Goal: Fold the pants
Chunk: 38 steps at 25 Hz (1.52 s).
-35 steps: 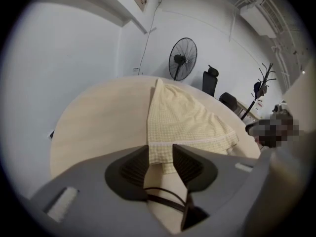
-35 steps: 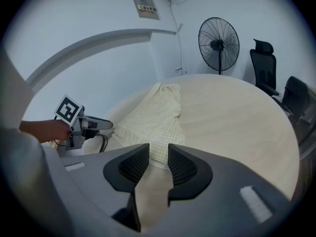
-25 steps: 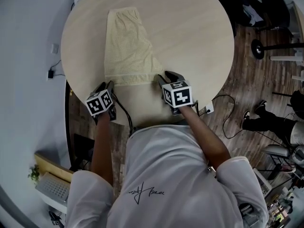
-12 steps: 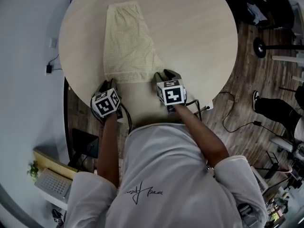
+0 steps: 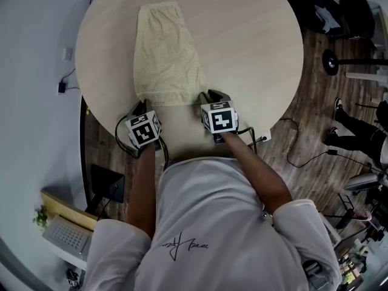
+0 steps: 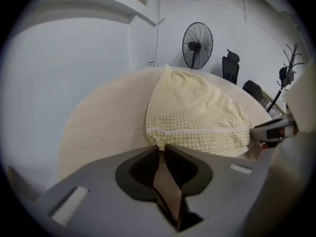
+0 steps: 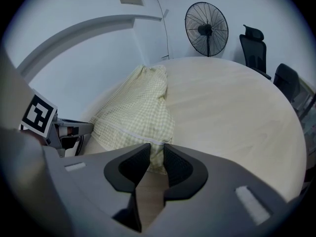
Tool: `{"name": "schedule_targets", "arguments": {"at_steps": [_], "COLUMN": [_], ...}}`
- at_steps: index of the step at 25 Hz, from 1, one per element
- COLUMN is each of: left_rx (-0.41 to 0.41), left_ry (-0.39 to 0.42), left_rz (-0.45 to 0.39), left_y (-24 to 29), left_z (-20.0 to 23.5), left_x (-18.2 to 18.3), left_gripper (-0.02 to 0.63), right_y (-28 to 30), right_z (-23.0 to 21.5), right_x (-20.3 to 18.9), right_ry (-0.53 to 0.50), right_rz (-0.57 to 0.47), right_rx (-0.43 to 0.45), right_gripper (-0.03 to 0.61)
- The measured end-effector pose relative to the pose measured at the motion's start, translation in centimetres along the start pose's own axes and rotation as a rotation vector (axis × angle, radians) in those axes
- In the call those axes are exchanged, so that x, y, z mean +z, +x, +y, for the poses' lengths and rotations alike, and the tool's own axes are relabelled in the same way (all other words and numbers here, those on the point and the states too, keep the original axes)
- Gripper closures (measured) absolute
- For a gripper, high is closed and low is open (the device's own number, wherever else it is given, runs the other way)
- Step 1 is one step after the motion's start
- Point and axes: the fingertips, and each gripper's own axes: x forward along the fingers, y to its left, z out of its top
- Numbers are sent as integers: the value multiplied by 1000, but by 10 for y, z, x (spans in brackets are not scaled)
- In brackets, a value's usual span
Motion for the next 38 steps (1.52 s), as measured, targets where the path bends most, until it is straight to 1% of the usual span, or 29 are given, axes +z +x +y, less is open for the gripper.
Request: {"name": "schedule_targets", "arguments": {"at_steps": [3,7,10,19,23,28,35,38], "left_rx": [-38,-105,-138,-215,-229,-253,-326,-343], "left_ry": [-33,-131,-169,-215,-217,-241,-293,-309], "left_rz": [9,19,11,-19,-18,-20,-88,-118], "left_y": [0,-1,-6,-25,-28,-34,-57,-64], "left_z": [1,3,3,1,2,-1,-4,-2], "left_x": [1,1,4,14,10,7,30,42], "left_gripper": [519,525,526,526,526,526,528,528], "right_y": [0,-3,-11,-34,-41,-50,-73,-81], "right_z": [1,0,-1,-4,-3,-2,1,3], "right_x": [0,1,3,13,8,3,17,25], "right_ry": [22,61,80,116,111,118,159,169], "right_rz": [12,19,18,12,19,30,-9,-24], "right_rx": [25,65,94,157,176,205,259,283], "right_gripper": [509,520,520,522,520,521,521,520]}}
